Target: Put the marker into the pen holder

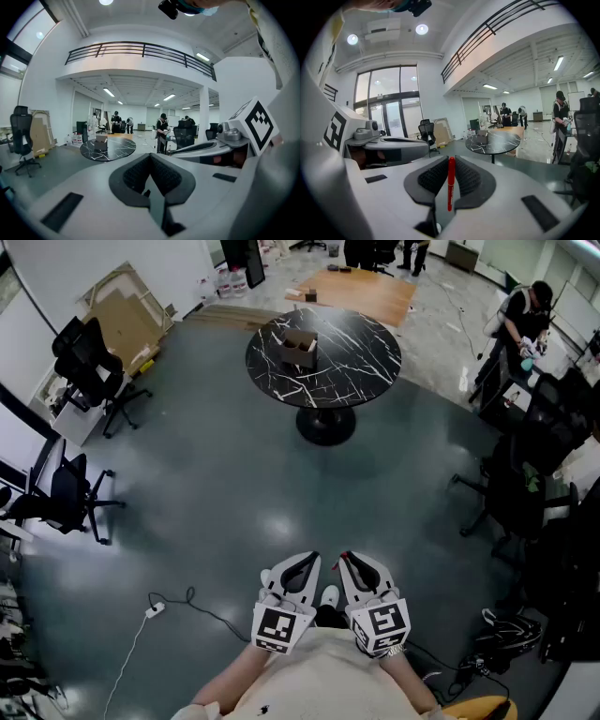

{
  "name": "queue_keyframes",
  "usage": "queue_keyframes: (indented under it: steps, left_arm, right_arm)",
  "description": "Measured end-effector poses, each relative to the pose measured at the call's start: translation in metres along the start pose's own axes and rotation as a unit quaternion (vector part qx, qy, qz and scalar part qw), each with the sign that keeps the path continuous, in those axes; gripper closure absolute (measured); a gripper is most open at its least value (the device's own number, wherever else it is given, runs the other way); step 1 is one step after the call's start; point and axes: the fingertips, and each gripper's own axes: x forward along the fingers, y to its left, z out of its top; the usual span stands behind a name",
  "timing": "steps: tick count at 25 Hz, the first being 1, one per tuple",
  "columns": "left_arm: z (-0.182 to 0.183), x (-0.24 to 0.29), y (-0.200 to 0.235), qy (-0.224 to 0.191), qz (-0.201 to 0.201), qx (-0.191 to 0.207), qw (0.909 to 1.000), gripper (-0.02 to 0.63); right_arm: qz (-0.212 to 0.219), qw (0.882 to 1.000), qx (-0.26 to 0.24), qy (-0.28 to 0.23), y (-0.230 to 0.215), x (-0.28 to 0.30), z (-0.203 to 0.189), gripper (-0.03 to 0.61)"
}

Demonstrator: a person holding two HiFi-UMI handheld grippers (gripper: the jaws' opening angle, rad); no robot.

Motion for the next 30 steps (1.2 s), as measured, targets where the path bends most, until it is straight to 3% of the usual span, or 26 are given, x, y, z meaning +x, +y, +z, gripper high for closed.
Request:
queue_keyframes:
  steps: [8,16,20,30]
  left_arm:
    - [0.0,0.015,0.043,-0.005,-0.005,-0.008,0.9999,0.606]
    - [0.01,0.019,0.14,-0.024,-0.005,-0.05,0.9984,0.606]
    - [0.025,0.017,0.196,-0.062,0.003,-0.06,0.9963,0.606]
    - [0.021,0.002,0.278,-0.05,-0.007,-0.063,0.9968,0.606]
  right_arm:
    - [-0.019,1.0,0.002,0.006,-0.006,0.044,0.005,0.522]
    - [-0.033,0.998,-0.019,0.041,0.019,0.115,0.024,0.522]
    - [-0.041,0.998,-0.012,0.038,0.038,0.153,0.046,0.522]
    - [-0.056,0.998,-0.001,0.038,0.076,0.222,0.07,0.522]
